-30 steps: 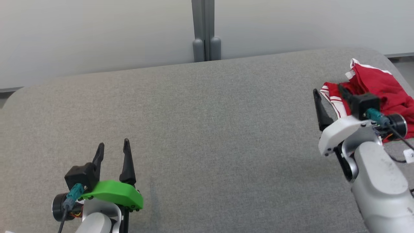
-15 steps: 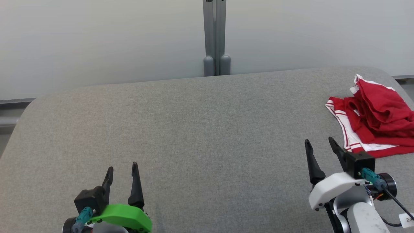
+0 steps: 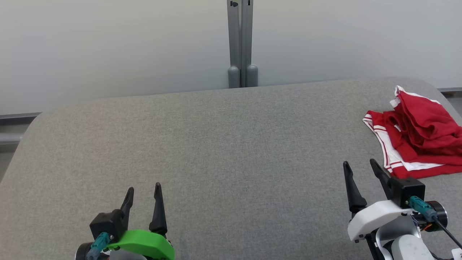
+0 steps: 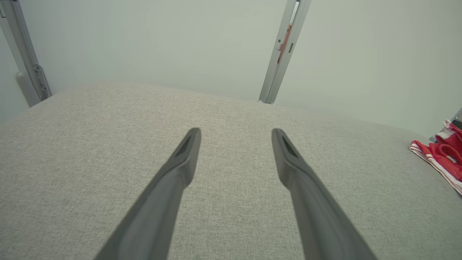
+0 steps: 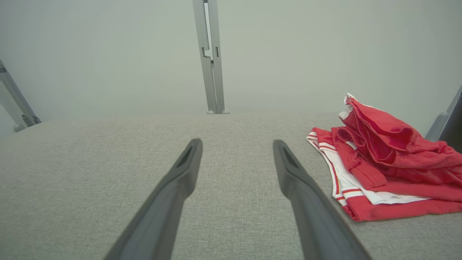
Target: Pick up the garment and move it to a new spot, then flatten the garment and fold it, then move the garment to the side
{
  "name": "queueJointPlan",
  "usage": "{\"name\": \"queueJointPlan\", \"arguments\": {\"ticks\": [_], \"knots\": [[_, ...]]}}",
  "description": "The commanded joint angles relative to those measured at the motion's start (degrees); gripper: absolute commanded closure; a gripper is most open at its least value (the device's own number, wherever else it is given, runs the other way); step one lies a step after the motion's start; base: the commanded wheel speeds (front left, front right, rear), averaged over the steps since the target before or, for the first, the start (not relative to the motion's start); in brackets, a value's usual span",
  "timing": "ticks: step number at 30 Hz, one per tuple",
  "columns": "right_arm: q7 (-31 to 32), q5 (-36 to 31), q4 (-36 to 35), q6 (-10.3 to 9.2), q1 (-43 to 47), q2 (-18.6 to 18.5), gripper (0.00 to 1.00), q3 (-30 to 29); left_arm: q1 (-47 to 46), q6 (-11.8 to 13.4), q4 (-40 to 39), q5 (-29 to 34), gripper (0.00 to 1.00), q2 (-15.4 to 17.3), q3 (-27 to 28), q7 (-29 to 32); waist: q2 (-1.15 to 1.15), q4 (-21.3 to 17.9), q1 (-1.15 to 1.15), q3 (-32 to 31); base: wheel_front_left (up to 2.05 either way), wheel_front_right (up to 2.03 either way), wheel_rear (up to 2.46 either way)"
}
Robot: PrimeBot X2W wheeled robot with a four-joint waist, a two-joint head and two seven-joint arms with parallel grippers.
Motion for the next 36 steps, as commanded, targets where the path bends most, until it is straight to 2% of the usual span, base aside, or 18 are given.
{"name": "queueJointPlan", "arguments": {"ticks": [1, 7, 8, 12, 36], "knots": [[0.3, 0.3, -0.3, -0.1, 0.7, -0.1, 0.0, 0.1, 0.5, -0.1, -0.2, 0.6, 0.0, 0.3, 0.1, -0.1, 0.0, 0.1, 0.0, 0.0, 0.0, 0.0, 0.0], [0.5, 0.7, -0.8, -0.1, 0.8, -0.1, 0.0, 0.5, 0.8, 0.0, -0.4, 0.6, 0.0, 0.4, 0.3, -0.2, 0.0, 0.2, 0.0, 0.0, 0.0, 0.0, 0.0], [0.4, 0.5, -0.4, 0.0, 0.1, 0.0, 1.0, 0.5, 0.0, 0.0, -0.3, 0.2, 1.0, 0.1, 0.1, 0.0, 0.0, 0.2, 0.0, 0.0, 0.0, 0.0, 0.0], [0.6, 1.1, 1.6, 0.01, 1.0, 0.3, 1.0, 0.3, 0.9, -0.1, 1.4, -0.3, 1.0, -0.3, -0.1, 0.2, 0.0, 0.2, 0.0, 0.0, 0.0, 0.0, 0.0], [4.2, 26.9, 1.8, -0.01, -0.5, 0.2, 1.0, -1.5, -0.5, -6.1, 1.1, -17.9, 1.0, -2.6, 8.8, 6.2, 0.0, 0.3, 0.0, 0.9, 0.0, 0.0, 0.0]]}}
